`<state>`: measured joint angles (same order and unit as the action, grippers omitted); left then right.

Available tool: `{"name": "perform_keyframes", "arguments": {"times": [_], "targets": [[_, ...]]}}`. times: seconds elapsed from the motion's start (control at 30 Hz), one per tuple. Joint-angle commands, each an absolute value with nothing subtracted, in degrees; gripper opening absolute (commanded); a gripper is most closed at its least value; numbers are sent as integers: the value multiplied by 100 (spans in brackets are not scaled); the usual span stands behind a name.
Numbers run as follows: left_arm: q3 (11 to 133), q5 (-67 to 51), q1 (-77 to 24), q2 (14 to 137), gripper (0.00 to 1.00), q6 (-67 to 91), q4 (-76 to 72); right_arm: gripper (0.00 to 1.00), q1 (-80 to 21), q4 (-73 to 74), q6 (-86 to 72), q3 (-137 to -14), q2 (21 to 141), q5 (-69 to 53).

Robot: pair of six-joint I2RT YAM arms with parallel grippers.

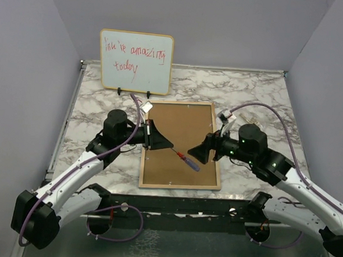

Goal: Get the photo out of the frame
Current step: Pick up the screwdriver from the center of the board.

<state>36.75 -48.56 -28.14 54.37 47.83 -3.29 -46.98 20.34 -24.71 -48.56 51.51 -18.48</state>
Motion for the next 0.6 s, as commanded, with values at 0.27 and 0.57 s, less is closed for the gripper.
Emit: {"name": "perform_keyframes", "arguments": {"times": [0.27,0.57], "targets": [[3101,-3493,-2821,4432,0,5762,-1708,96,-4689,2928,-4940,-3770,3305,3960],[2835,-2642,-2821,4013,0,5691,-1580,100,-4370,3722,-3977,-4746,4558,2666]]}}
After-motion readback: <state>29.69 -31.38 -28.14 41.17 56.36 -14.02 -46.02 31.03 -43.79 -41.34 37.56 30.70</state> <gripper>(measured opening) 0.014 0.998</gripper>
